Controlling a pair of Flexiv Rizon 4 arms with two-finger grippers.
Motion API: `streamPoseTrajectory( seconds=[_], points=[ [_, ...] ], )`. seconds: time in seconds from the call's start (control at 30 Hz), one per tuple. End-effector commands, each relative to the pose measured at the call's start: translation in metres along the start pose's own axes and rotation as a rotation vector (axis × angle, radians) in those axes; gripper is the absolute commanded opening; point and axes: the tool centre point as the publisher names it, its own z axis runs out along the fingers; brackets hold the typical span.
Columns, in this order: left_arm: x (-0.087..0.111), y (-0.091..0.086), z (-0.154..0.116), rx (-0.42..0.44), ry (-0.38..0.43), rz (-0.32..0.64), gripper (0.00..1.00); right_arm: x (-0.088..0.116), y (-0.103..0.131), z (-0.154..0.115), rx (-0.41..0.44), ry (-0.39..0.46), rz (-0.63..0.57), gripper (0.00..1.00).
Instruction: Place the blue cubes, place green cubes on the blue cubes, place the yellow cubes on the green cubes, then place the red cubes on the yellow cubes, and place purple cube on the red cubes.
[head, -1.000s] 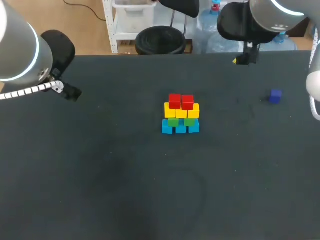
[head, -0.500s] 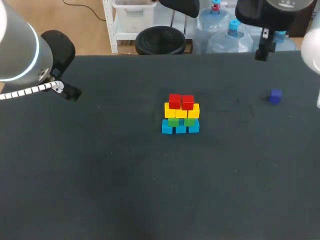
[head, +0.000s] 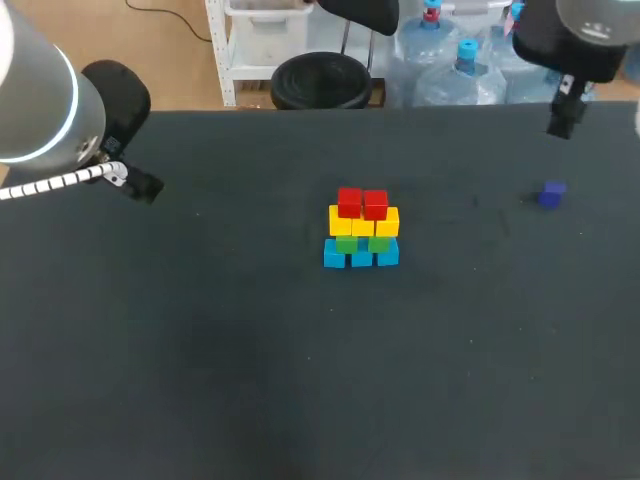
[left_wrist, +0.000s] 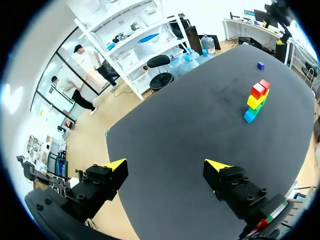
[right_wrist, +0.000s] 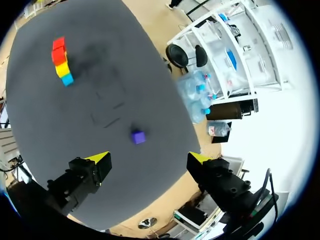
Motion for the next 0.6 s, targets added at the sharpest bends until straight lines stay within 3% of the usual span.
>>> streamPoseTrajectory(
  seconds=[0.03,0.37,0.5,0.6],
  points=[
    [0.001,0.000,0.000,0.001,-0.003,0.000,1.00,0.015,0.017,0.015,0.017,-0.036,0.005,1.00],
    [0.001,0.000,0.000,0.001,-0.003,0.000,1.00,0.024,0.025,0.059,-0.014,-0.050,0.046,1.00],
    [0.001,0.000,0.000,0.001,-0.003,0.000,1.00,0.024,0.022,0.080,-0.024,-0.086,0.023,1.00],
    [0.001,0.000,0.000,0.001,-0.003,0.000,1.00,0.021,0.018,0.090,-0.050,-0.161,-0.008,1.00]
  ],
)
